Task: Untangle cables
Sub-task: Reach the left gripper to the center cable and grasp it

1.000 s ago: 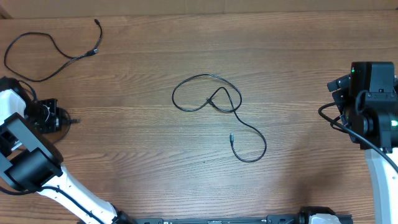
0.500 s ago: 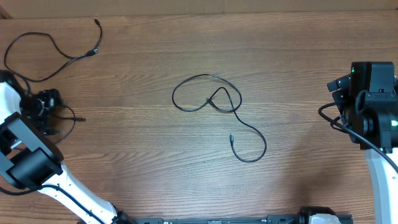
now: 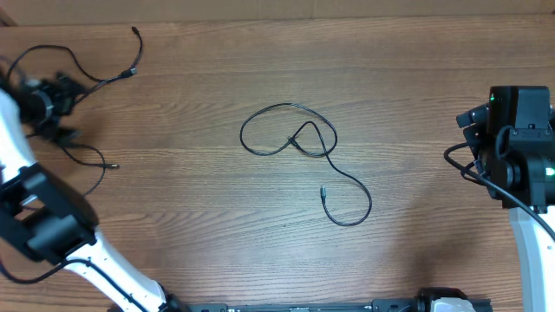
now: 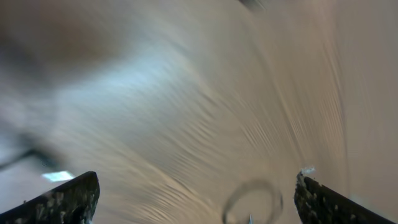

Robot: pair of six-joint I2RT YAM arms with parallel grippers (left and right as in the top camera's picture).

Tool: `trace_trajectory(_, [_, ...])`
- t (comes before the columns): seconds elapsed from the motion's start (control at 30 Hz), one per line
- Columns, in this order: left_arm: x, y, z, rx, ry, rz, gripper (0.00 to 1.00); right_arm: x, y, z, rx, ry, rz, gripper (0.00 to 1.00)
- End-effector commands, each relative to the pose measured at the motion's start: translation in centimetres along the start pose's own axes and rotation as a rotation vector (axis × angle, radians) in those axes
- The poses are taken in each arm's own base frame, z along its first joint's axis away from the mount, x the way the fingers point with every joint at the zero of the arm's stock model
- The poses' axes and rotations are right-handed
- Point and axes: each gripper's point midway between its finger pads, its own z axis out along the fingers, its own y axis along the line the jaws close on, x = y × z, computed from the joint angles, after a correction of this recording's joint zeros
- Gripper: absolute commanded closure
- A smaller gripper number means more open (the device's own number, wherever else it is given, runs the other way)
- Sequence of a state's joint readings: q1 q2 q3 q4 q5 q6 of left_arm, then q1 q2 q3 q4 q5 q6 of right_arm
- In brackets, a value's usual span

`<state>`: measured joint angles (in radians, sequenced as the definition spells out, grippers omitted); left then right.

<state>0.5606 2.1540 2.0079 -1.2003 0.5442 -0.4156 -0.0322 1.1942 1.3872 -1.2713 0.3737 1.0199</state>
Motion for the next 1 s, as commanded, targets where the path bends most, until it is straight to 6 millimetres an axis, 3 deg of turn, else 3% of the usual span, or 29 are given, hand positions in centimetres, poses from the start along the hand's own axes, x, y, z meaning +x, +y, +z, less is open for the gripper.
trace_trajectory(0.0, [6.3, -8.8, 1.5, 0.232, 0.146, 0.409, 0.0, -0.5, 0.1, -0.2, -0.004, -0.02, 0.004, 0.0])
trace_trajectory(0.17, [14.2, -13.0, 6.4, 0.099, 0.254, 0.621, 0.04, -0.5, 0.1, -0.2, -0.004, -0.02, 0.004, 0.0])
trace_trajectory(0.37, [23.9, -16.5, 10.3, -0.042, 0.324, 0.738, 0.0, -0.5, 0.1, -0.2, -0.004, -0.02, 0.004, 0.0])
trace_trajectory(0.43, [26.3, -17.1, 11.3, -0.1, 0.308, 0.733, 0.0, -0.5, 0.1, -0.2, -0.004, -0.02, 0.004, 0.0])
trace_trajectory(0.77, [37.3, -19.8, 15.6, -0.194, 0.217, 0.63, 0.0, -0.5, 0.1, -0.2, -0.004, -0.02, 0.004, 0.0])
trace_trajectory(0.97, [40.2, -19.6, 17.2, -0.242, 0.153, 0.545, 0.0, -0.5, 0.1, -0.2, -0.004, -0.021, 0.004, 0.0])
